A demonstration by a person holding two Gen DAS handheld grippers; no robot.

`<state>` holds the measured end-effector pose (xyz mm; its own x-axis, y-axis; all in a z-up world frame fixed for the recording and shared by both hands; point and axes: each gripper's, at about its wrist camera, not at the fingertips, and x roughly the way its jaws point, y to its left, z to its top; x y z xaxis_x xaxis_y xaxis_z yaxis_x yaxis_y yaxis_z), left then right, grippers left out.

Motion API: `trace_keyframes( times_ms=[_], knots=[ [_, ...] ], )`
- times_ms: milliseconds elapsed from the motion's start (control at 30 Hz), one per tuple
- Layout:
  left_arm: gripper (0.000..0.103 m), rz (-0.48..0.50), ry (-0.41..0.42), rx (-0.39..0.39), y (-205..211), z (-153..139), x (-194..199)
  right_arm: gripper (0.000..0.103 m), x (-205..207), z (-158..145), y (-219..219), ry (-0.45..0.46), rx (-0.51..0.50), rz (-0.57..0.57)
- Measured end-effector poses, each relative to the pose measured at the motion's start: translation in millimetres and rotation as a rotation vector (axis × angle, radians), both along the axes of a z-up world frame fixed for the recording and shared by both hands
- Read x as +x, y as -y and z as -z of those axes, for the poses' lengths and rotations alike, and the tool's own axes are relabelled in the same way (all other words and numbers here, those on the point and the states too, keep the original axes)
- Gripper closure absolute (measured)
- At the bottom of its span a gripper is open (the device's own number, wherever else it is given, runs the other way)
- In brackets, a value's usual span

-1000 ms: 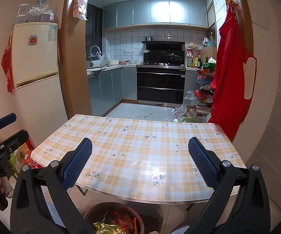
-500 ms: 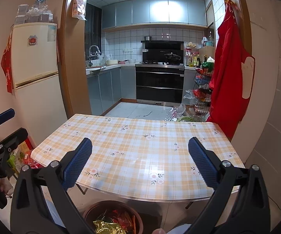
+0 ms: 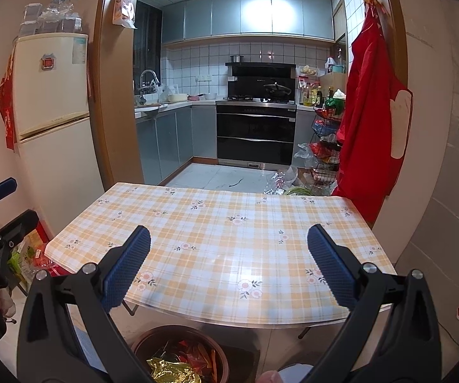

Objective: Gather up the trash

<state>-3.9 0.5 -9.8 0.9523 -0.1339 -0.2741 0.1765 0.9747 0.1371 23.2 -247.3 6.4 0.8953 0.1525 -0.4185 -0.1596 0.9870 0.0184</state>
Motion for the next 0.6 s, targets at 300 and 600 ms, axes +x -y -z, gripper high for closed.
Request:
trace_keyframes(
  times_ms=[300, 600],
  knots=[
    [0.006, -0.031, 0.008, 0.008, -0.9, 1.8, 1.3, 0.006, 1.3, 2.8, 0.3, -0.006, -0.005, -0.001],
    [0.006, -0.037, -0.01, -0.002, -4.9, 3.8, 4.0, 0.006, 1.9, 5.2, 0.3, -0.01, -0.005, -0.002]
  ],
)
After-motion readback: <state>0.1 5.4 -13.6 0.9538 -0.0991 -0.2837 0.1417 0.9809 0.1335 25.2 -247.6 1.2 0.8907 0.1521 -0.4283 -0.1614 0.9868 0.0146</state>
